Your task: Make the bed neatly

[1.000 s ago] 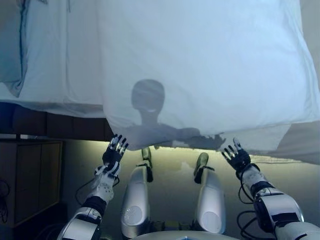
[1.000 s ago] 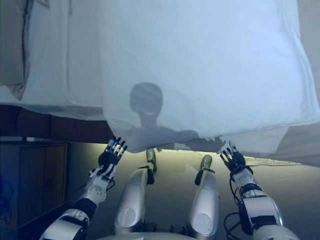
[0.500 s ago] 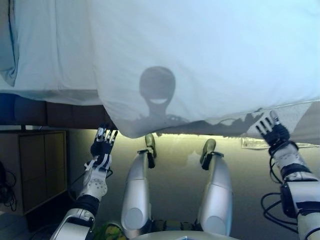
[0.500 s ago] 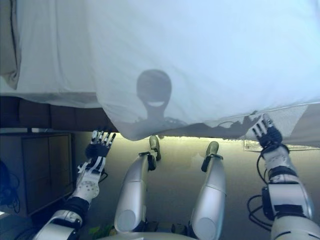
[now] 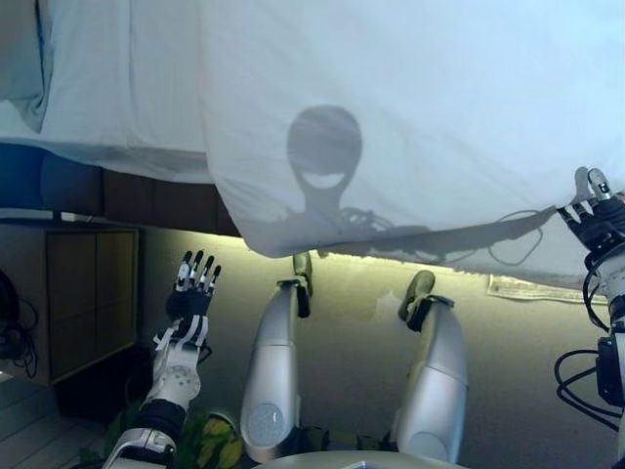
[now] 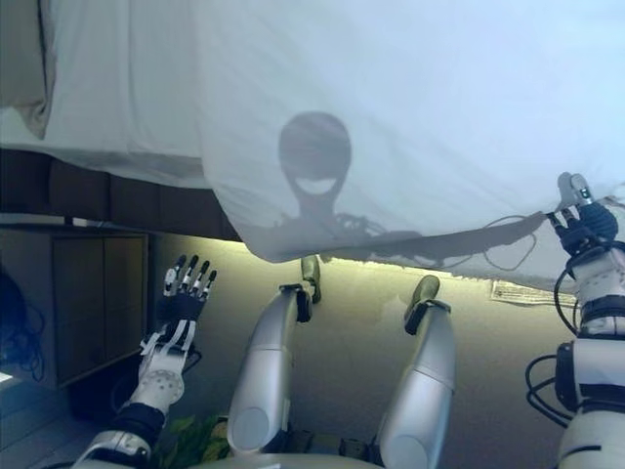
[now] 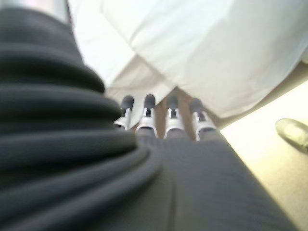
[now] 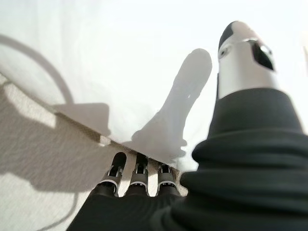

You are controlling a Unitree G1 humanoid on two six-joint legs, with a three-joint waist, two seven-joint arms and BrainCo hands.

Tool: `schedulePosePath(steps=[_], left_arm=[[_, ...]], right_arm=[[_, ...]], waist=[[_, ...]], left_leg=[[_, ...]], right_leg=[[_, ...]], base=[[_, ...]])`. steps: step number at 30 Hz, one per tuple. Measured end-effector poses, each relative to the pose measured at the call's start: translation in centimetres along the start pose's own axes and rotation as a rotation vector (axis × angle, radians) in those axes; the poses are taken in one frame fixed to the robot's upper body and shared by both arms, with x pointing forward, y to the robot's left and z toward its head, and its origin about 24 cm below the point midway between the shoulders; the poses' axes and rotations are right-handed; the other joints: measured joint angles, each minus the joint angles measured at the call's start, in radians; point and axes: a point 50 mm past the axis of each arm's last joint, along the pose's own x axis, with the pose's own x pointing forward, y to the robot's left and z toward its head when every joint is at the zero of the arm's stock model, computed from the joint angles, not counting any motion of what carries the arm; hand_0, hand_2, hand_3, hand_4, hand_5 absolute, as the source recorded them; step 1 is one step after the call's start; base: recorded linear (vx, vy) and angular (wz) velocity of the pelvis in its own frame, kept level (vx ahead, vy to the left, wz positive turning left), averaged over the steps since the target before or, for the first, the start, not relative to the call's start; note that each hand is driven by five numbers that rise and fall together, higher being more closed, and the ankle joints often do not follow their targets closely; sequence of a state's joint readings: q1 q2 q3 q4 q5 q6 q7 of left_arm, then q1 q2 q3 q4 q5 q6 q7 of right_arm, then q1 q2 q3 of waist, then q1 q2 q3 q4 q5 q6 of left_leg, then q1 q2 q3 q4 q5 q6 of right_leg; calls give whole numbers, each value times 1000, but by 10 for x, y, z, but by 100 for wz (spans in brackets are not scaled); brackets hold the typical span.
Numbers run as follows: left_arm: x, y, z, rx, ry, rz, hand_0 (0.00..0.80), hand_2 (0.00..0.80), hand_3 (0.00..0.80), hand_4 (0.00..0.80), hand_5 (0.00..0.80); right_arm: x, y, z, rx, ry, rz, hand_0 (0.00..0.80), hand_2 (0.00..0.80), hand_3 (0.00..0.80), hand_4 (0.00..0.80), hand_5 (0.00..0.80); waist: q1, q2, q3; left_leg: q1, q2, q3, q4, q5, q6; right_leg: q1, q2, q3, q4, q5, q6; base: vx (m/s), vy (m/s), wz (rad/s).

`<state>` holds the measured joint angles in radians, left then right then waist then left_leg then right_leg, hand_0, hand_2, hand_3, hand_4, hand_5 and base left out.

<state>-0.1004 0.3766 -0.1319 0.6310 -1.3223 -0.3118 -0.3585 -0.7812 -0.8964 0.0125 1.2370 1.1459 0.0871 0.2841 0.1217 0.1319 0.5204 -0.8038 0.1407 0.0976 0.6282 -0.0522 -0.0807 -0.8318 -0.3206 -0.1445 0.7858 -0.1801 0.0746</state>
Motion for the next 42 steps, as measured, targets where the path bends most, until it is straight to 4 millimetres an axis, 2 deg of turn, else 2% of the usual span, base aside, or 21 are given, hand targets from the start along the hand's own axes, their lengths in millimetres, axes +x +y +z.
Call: schedulePosePath(steps=[4,6,7,13,17,20,23,28,31,37,42], left_arm=[[-4,3,-3,-5,20,2,0,0,0,0,0],[-5,4,-4,-6,28,2,0,0,0,0,0],[-5,4,-4,-6,28,1,0,0,0,0,0],[-8,4,-8,2,62,-17,0,0,0,0,0],[-12,1,-19,74,133,-54,0,0,0,0,0],[-13,-3,-27,95,178,-81,0,0,0,0,0],[-12,-4,-27,102,187,-86,0,0,0,0,0],[-13,-2,-26,123,211,-86,0,0,0,0,0],[-15,-1,-29,172,274,-103,0,0,0,0,0],[-26,-8,-59,142,508,-201,0,0,0,0,0],[-40,-16,-90,-34,739,-262,0,0,0,0,0]], right_arm=[[1,2,2,-16,0,15,0,0,0,0,0],[1,2,1,-32,10,21,373,373,373,373,373],[0,2,1,-36,13,24,800,800,800,800,800],[-3,-4,-1,-83,33,42,800,800,800,800,800],[-7,-12,-10,-137,92,41,800,800,800,800,800],[-8,-13,-14,-148,116,63,800,800,800,800,800],[-9,-14,-18,-147,139,83,800,800,800,800,800],[-9,-11,-27,-130,167,103,800,800,800,800,800],[-10,-12,-36,-117,201,106,800,800,800,800,800],[-15,-17,-59,-98,269,96,800,800,800,800,800],[-14,-12,-74,-101,308,99,800,800,800,800,800]], waist=[[2,0,0],[2,-1,1],[2,-1,1],[-5,-2,0],[-7,-7,-1],[-10,-17,-4],[-18,-31,-10],[-21,-72,-38],[-21,-81,-62],[-26,-91,-131],[-34,-112,-171]], left_leg=[[11,-1,-5,8,-1,2],[38,-3,-4,2,-2,2],[57,-4,-3,-5,-1,4],[178,-5,7,-99,19,3],[275,-4,17,-200,45,2],[349,-1,37,-269,60,-2],[417,1,44,-314,68,-8],[494,8,58,-363,68,-9],[532,13,63,-388,68,-9],[609,12,76,-456,74,-13],[656,10,90,-500,86,-16]], right_leg=[[17,-2,-3,4,1,-1],[44,-5,-4,-1,1,-2],[62,-5,-5,-7,1,-1],[183,-12,-30,-89,12,10],[278,5,-54,-183,42,11],[343,19,-65,-251,61,24],[418,30,-80,-303,73,30],[495,43,-87,-369,82,35],[542,56,-90,-414,96,38],[641,75,-99,-532,141,51],[704,92,-103,-620,177,56]], base=[[0,0,0],[18,8,0],[38,8,0],[51,14,0],[58,24,-4],[-5,32,-8],[33,1,-6],[68,-2,-6],[82,14,-6],[91,20,-3],[50,-12,-4]])
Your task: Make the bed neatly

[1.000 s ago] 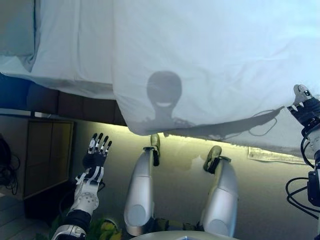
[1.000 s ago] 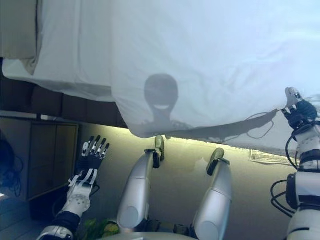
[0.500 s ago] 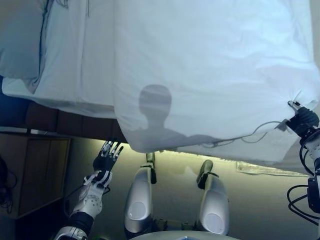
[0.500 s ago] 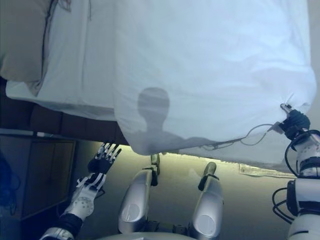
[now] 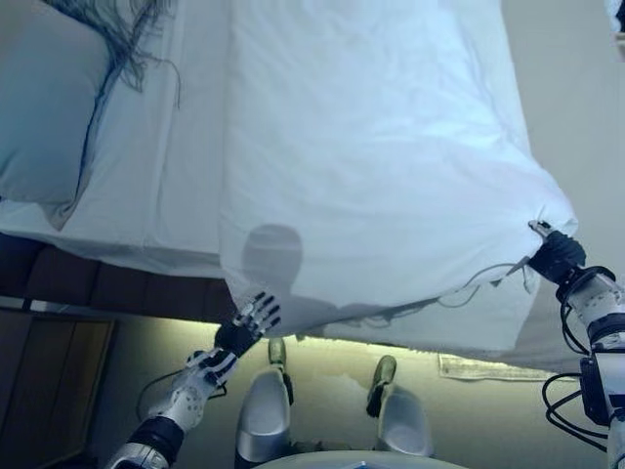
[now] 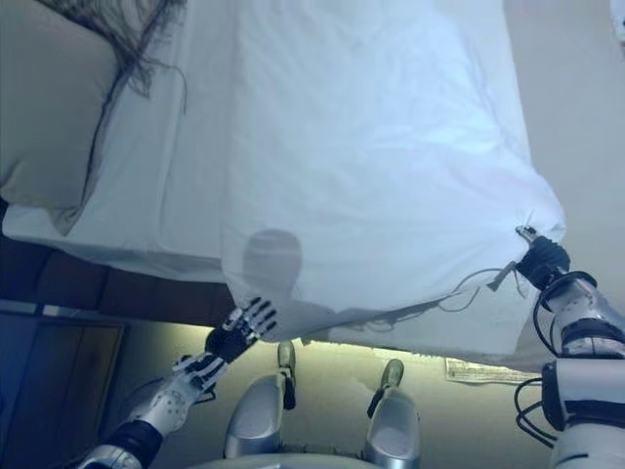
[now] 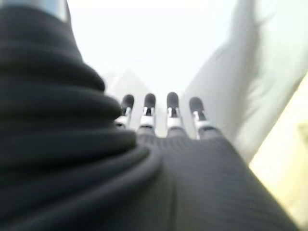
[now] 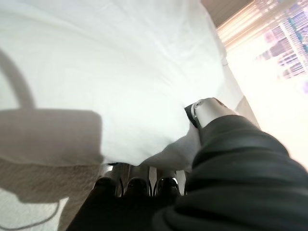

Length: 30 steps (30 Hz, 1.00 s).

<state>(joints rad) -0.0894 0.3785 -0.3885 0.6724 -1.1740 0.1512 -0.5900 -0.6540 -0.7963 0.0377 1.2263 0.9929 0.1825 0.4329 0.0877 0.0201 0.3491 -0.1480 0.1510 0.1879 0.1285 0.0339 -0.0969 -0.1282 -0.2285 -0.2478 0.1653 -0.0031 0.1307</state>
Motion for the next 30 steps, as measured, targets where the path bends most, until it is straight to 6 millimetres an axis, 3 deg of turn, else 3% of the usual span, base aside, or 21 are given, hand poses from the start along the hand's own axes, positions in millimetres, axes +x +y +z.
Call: schedulePosePath(steps=[8,13,18,23,26,30], left_arm=[[22,-21,-45,-358,242,-147,0,0,0,0,0],[26,-25,-56,-514,319,-99,0,0,0,0,0],[29,-22,-57,-541,357,40,0,0,0,0,0],[32,-20,-55,-585,356,158,0,0,0,0,0],[39,-22,-46,-602,316,185,0,0,0,0,0],[53,-26,-27,-668,188,189,0,0,0,0,0]], right_arm=[[13,21,-36,46,93,35,800,800,800,800,800],[22,46,-64,61,155,97,800,800,800,800,800],[26,64,-74,73,171,142,800,800,800,800,800],[26,85,-95,93,199,203,800,800,800,800,800],[26,100,-102,122,201,258,800,800,800,800,800],[23,103,-106,140,205,277,800,800,800,800,800]], waist=[[-26,-64,-40],[-46,-126,-67],[-48,-154,-66],[-56,-214,-65],[-77,-245,-63],[-80,-250,-62]], left_leg=[[60,26,6,-34,4,-11],[68,66,13,-41,11,-32],[66,100,20,-42,16,-50],[59,138,34,-43,23,-74],[48,159,37,-40,28,-83],[49,176,37,-40,27,-83]], right_leg=[[81,42,-8,-87,27,-10],[89,84,-5,-106,34,-32],[84,119,5,-120,45,-50],[63,160,19,-121,45,-70],[51,180,22,-123,47,-80],[53,198,22,-130,47,-81]], base=[[75,-114,-4],[29,-173,-9],[-17,-177,-10],[-2,-198,-14],[6,-140,-9],[-4,-74,-5]])
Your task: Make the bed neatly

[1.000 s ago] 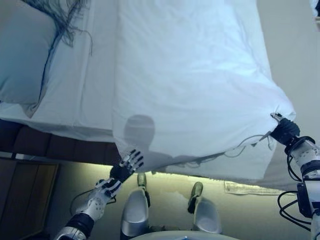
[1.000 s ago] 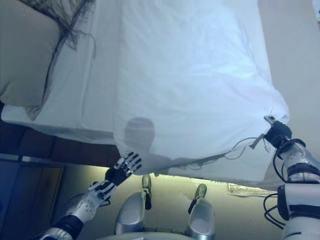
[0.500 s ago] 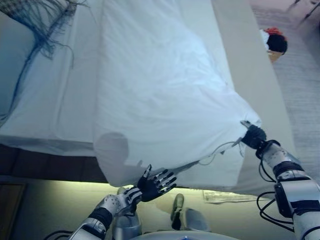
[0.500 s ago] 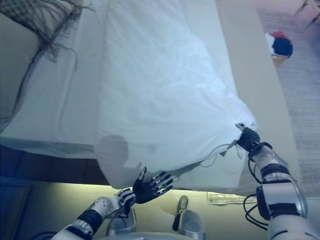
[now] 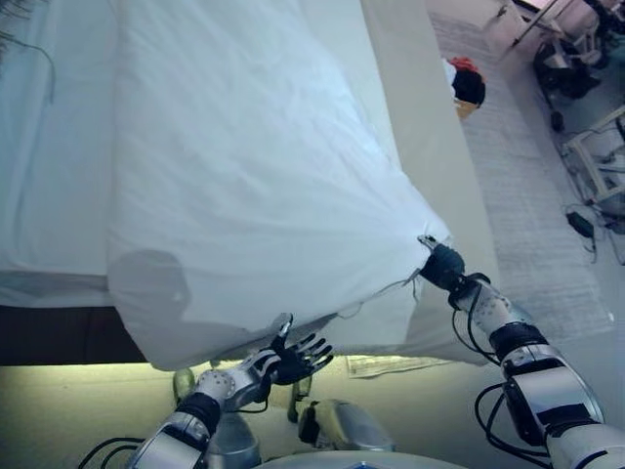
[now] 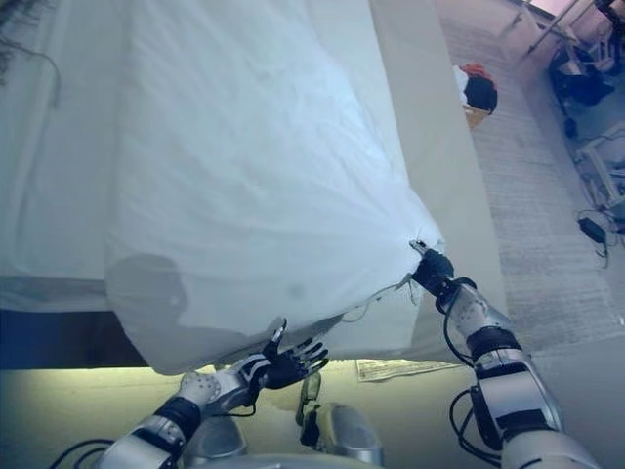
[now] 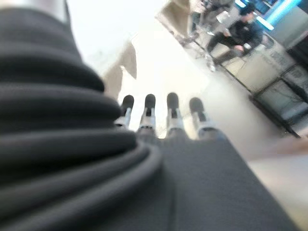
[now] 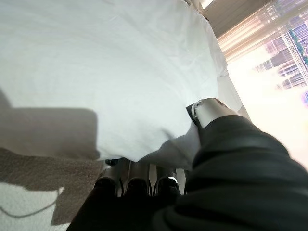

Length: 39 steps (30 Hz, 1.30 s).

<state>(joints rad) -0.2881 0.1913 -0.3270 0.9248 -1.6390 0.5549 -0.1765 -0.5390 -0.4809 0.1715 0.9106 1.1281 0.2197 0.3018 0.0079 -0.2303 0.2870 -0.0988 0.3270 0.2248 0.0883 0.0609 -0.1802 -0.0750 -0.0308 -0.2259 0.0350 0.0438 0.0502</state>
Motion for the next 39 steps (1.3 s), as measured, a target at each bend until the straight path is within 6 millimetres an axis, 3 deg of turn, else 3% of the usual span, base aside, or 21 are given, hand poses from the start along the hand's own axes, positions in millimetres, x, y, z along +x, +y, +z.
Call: schedulePosePath(steps=[4,11,17,21,28,29,30,31,39], left_arm=[[-1,-12,18,-87,-134,-62,0,0,0,0,0],[-12,-11,45,-190,-331,-106,0,0,0,0,0],[-15,-10,55,-197,-421,-107,0,0,0,0,0],[-21,-2,61,-237,-475,-84,0,0,0,0,0],[-44,27,73,-302,-591,-10,0,0,0,0,0],[-49,30,76,-305,-612,-4,41,41,41,41,41],[-53,33,78,-306,-634,3,596,596,596,596,596],[-55,34,80,-303,-643,8,800,800,800,800,800],[-64,52,75,-280,-665,51,800,800,800,800,800]], right_arm=[[-2,-1,-4,2,4,-4,800,800,800,800,800],[-1,2,-21,37,30,14,800,800,800,800,800],[-4,-3,-36,62,51,2,800,800,800,800,800],[-5,-4,-40,69,52,-2,800,800,800,800,800],[-10,-10,-52,88,74,-13,800,800,800,800,800],[-11,-12,-53,91,74,-15,800,800,800,800,800],[-12,-13,-54,93,76,-18,800,800,800,800,800],[-12,-14,-55,93,78,-22,800,800,800,800,800],[-25,-30,-70,77,121,-68,800,800,800,800,800]], waist=[[-1,-5,3],[-2,-38,22],[2,-38,23],[8,-38,23],[10,-35,23],[11,-33,23],[11,-29,23],[11,-25,23],[17,52,-16]], left_leg=[[-1,4,-1,0,-2,-3],[-2,11,-6,0,-1,-13],[0,9,-32,-3,0,-22],[5,5,-44,-4,0,-22],[54,-3,-48,-26,0,-24],[55,-5,-51,-27,0,-24],[57,-7,-54,-28,1,-24],[59,-9,-55,-30,1,-24],[118,-27,-58,-67,1,-23]], right_leg=[[2,4,-1,-3,0,0],[5,9,-5,-4,-2,-2],[35,11,-29,-25,-2,-2],[53,10,-35,-34,-2,-3],[110,7,-44,-60,-2,-2],[114,6,-46,-64,-2,-2],[117,5,-47,-65,-2,-2],[121,4,-48,-67,-2,-2],[178,-7,-58,-86,-5,3]], base=[[2,-59,0],[26,-56,1],[39,1,12],[69,18,11],[62,49,6],[66,62,9],[69,64,9],[74,65,7],[57,86,5]])
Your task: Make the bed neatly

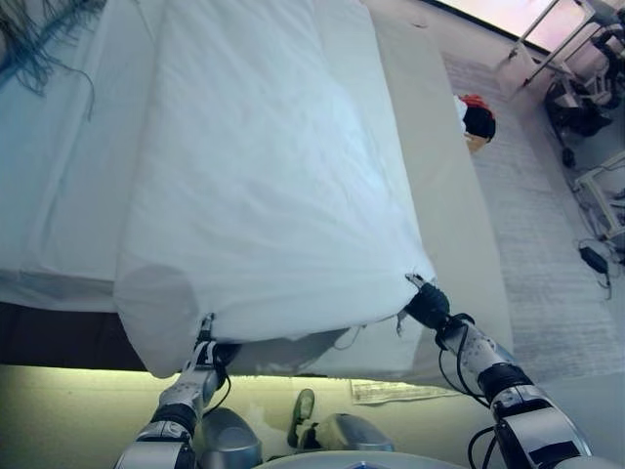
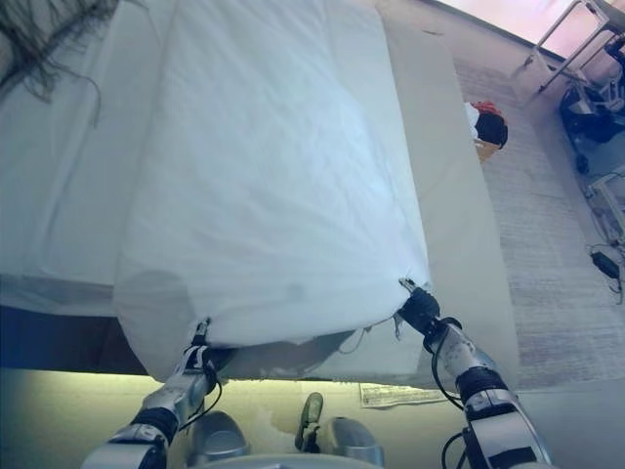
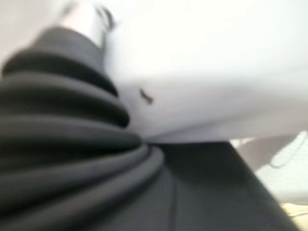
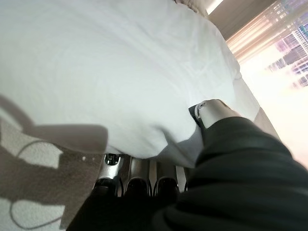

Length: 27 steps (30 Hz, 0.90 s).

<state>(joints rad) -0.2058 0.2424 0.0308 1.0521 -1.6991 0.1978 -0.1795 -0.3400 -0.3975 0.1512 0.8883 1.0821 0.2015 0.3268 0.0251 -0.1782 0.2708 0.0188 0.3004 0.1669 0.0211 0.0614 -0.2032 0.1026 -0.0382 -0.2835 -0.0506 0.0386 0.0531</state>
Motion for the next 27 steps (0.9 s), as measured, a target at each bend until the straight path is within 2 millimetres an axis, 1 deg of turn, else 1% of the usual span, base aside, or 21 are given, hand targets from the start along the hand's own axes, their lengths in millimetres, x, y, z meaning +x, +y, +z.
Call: schedulePosePath(steps=[3,5,10,11,13,16,22,24,27], left_arm=[[-2,7,-4,20,11,0,800,800,800,800,800],[-5,12,-4,22,13,0,800,800,800,800,800],[-12,26,-5,30,18,19,800,800,800,800,800],[-14,30,-5,19,15,22,800,800,800,800,800],[-17,36,-4,12,8,34,800,800,800,800,800],[-24,46,0,24,-3,47,800,800,800,800,800],[-30,57,7,25,-38,73,800,800,800,800,800],[-32,61,9,19,-48,89,800,800,800,800,800],[-34,65,10,19,-51,96,800,800,800,800,800]], right_arm=[[-7,-12,-11,0,26,-32,800,800,800,800,800],[-9,-15,-16,-2,38,-31,800,800,800,800,800],[-17,-27,-30,-13,82,-65,800,800,800,800,800],[-18,-28,-33,-14,90,-67,0,0,0,0,0],[-24,-36,-38,-8,105,-90,0,0,0,0,0],[-37,-54,-49,3,144,-159,0,0,0,0,0],[-67,-90,-68,-5,277,-321,0,0,0,0,0],[-76,-98,-72,4,306,-355,0,0,0,0,0],[-83,-104,-72,11,318,-374,0,0,0,0,0]], waist=[[20,22,-35],[19,33,-44],[19,47,-96],[18,51,-99],[19,60,-114],[18,78,-146],[14,122,-169],[14,139,-174],[16,167,-188]], left_leg=[[13,-4,-1,-17,3,3],[40,-11,0,-37,8,5],[70,-34,4,-66,12,11],[83,-38,7,-71,13,11],[108,-46,14,-86,13,12],[128,-56,20,-106,15,15],[135,-73,20,-107,20,15],[146,-76,21,-108,18,18],[145,-79,21,-108,15,23]], right_leg=[[9,-1,-1,-7,-2,3],[30,-8,-3,-9,-5,7],[47,-27,-4,-12,-12,19],[58,-31,-4,-14,-14,22],[78,-38,-4,-23,-15,29],[87,-44,-4,-26,-19,35],[99,-60,-6,-35,-15,45],[109,-63,-7,-36,-17,47],[108,-68,-7,-36,-17,49]], base=[[71,138,3],[75,135,5],[74,133,3],[61,134,0],[42,146,0],[3,131,-1],[-18,115,0],[-26,100,0],[-42,102,1]])
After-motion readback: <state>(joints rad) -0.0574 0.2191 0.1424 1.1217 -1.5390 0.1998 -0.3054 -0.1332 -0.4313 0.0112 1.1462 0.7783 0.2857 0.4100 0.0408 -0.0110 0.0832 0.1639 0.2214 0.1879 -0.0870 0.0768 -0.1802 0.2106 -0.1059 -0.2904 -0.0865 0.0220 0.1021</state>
